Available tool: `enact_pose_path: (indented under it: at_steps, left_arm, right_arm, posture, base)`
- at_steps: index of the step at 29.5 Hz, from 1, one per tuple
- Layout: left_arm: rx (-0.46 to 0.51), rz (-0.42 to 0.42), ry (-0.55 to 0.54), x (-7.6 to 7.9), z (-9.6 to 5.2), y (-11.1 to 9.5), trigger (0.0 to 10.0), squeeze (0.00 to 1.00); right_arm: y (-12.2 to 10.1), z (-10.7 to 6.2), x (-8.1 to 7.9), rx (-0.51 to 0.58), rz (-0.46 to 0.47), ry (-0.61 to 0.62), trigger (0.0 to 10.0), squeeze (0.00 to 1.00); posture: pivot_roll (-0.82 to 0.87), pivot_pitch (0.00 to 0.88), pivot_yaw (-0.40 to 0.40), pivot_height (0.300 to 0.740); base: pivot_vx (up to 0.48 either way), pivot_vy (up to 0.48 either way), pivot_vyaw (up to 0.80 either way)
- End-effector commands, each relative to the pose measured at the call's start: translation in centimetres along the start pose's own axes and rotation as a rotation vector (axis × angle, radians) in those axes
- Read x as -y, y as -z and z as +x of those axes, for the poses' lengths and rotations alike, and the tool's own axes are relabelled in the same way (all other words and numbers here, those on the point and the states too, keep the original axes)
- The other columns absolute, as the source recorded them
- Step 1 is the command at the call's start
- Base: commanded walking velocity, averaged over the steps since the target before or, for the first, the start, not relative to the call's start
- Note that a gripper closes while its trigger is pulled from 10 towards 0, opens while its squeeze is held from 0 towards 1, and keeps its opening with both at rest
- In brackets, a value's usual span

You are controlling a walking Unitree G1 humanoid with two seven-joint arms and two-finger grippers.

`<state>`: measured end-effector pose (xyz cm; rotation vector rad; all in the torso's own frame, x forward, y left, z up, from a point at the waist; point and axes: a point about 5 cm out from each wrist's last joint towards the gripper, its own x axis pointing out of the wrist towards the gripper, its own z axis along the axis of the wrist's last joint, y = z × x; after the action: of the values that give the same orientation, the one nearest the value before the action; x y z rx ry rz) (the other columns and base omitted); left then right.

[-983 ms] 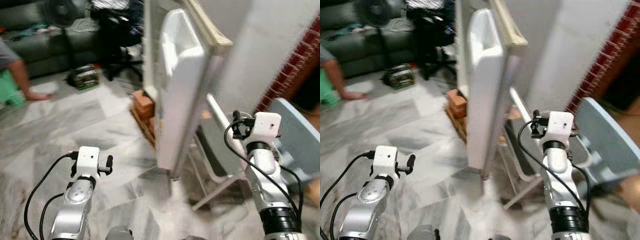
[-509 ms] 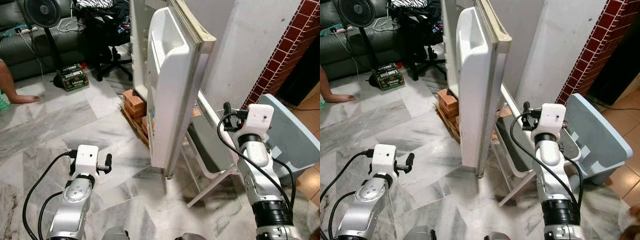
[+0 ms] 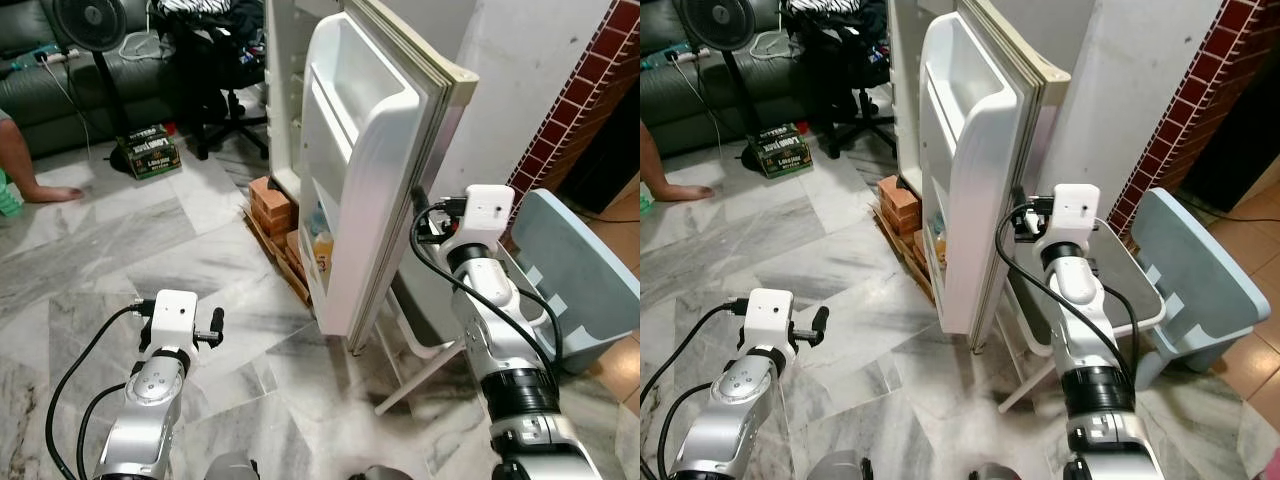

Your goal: Restocking fridge

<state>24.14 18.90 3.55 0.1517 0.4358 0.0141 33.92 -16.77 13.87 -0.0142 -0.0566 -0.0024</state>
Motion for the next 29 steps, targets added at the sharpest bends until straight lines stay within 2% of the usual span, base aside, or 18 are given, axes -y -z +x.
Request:
enact_pose_path:
  at_steps: [1, 6, 8, 11, 14, 15, 18, 22, 23, 24, 25, 26, 27, 28, 29]
  left_arm:
    - [-0.003, 0.004, -0.006, 0.0, 0.1, -0.1, 10.0, 0.0]
    - [-0.002, 0.006, -0.005, 0.0, 0.1, -0.1, 10.0, 0.0]
    - [-0.002, 0.008, -0.001, 0.0, 0.1, -0.1, 10.0, 0.0]
    - [-0.003, 0.01, 0.006, 0.1, 0.2, -0.1, 10.0, 0.0]
    - [-0.003, 0.012, 0.019, 0.2, 0.2, -0.2, 10.0, 0.0]
    - [-0.003, 0.012, 0.019, 0.2, 0.2, -0.2, 10.0, 0.0]
    - [-0.004, 0.01, 0.022, 0.3, 0.2, -0.1, 10.0, 0.0]
    - [-0.006, 0.007, 0.021, 0.4, 0.2, -0.1, 10.0, 0.0]
    - [-0.006, 0.007, 0.021, 0.4, 0.2, -0.1, 10.0, 0.0]
    - [-0.004, 0.005, 0.021, 0.5, 0.2, -0.1, 10.0, 0.0]
    - [-0.004, 0.005, 0.021, 0.5, 0.2, -0.1, 10.0, 0.0]
    - [-0.004, 0.006, 0.022, 0.5, 0.1, 0.0, 10.0, 0.0]
    - [-0.004, 0.007, 0.022, 0.5, 0.1, 0.0, 10.0, 0.0]
    - [-0.004, 0.007, 0.022, 0.5, 0.1, 0.0, 10.0, 0.0]
    - [-0.003, 0.006, 0.022, 0.5, 0.1, -0.1, 10.0, 0.0]
  right_arm:
    - [-0.5, 0.5, -0.1, 0.011, -0.011, -0.001, 10.0, 0.0]
    - [-0.8, 1.0, -0.8, 0.021, 0.005, -0.024, 10.0, 0.0]
    - [-1.1, 1.5, -1.6, 0.034, 0.033, -0.049, 10.0, 0.0]
    - [-1.9, 2.2, -3.2, 0.052, 0.095, -0.111, 10.0, 0.0]
    - [-2.7, 3.0, -5.4, 0.056, 0.153, -0.225, 10.0, 0.0]
    - [-2.7, 3.0, -5.4, 0.056, 0.153, -0.225, 10.0, 0.0]
    - [-3.3, 3.9, -7.2, 0.047, 0.185, -0.261, 10.0, 0.0]
    - [-4.1, 4.4, -9.1, 0.063, 0.185, -0.298, 10.0, 0.0]
    - [-4.1, 4.4, -9.1, 0.063, 0.185, -0.298, 10.0, 0.0]
    - [-4.5, 4.5, -10.0, 0.058, 0.223, -0.319, 10.0, 0.0]
    - [-4.5, 4.5, -10.0, 0.058, 0.223, -0.319, 10.0, 0.0]
    - [-5.2, 3.9, -12.2, 0.029, 0.36, -0.464, 10.0, 0.0]
    - [-6.8, 2.0, -15.1, 0.0, 0.595, -0.772, 10.0, 0.0]
    - [-6.8, 2.0, -15.1, 0.0, 0.595, -0.772, 10.0, 0.0]
    - [-10.3, -2.5, -16.2, 0.022, 0.84, -1.237, 10.0, 0.0]
  posture:
    - [0.1, 0.0, -0.017, 0.74]
    - [0.1, 0.0, -0.012, 0.74]
    - [0.1, 0.0, -0.011, 0.74]
    - [0.1, 0.0, -0.008, 0.74]
    - [0.11, 0.0, -0.01, 0.74]
    - [0.11, 0.0, -0.01, 0.74]
    - [0.12, 0.0, -0.02, 0.74]
    - [0.12, 0.0, -0.024, 0.74]
    - [0.12, 0.0, -0.024, 0.74]
    - [0.13, 0.0, -0.027, 0.74]
    - [0.13, 0.0, -0.027, 0.74]
    - [0.13, 0.0, -0.032, 0.74]
    - [0.14, 0.0, -0.033, 0.74]
    - [0.14, 0.0, -0.033, 0.74]
    - [0.14, 0.0, -0.033, 0.74]
  base:
    - [0.0, 0.0, 0.0]
    - [0.0, 0.0, 0.0]
    - [0.0, 0.0, 0.0]
    - [0.0, 0.0, 0.0]
    - [0.0, 0.0, 0.0]
    - [0.0, 0.0, 0.0]
    - [0.0, 0.0, 0.0]
    - [0.0, 0.0, 0.0]
    - [0.0, 0.0, 0.0]
    - [0.0, 0.0, 0.0]
    - [0.0, 0.0, 0.0]
    - [0.0, 0.0, 0.0]
    - [0.0, 0.0, 0.0]
    - [0.0, 0.0, 0.0]
    - [0.0, 0.0, 0.0]
